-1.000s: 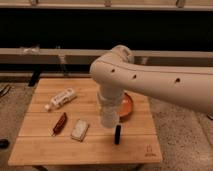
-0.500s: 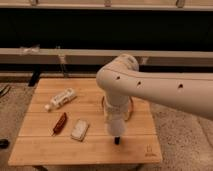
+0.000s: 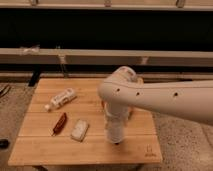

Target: Place the ceramic cup over the eraser

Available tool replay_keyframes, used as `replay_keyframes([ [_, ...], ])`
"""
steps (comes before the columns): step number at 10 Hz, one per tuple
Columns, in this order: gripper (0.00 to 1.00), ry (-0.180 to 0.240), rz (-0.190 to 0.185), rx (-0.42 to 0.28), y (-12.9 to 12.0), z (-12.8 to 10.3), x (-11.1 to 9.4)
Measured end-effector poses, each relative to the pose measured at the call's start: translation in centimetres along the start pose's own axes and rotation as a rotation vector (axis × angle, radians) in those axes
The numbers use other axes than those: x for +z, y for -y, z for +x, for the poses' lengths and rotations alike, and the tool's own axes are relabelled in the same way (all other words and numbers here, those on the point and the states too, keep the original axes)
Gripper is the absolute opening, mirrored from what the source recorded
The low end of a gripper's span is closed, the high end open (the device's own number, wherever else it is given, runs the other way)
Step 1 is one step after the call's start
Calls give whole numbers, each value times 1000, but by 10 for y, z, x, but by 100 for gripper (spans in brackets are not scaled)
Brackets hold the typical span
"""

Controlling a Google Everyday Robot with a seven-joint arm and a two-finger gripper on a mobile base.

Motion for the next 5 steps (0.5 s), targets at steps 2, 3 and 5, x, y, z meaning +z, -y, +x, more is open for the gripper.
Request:
replay_keyframes([
  [2,10,-10,-7,22,2,3,19],
  [3,20,-18,-3,31,4,5,27],
  [5,41,-33,10,46,9,7,41],
])
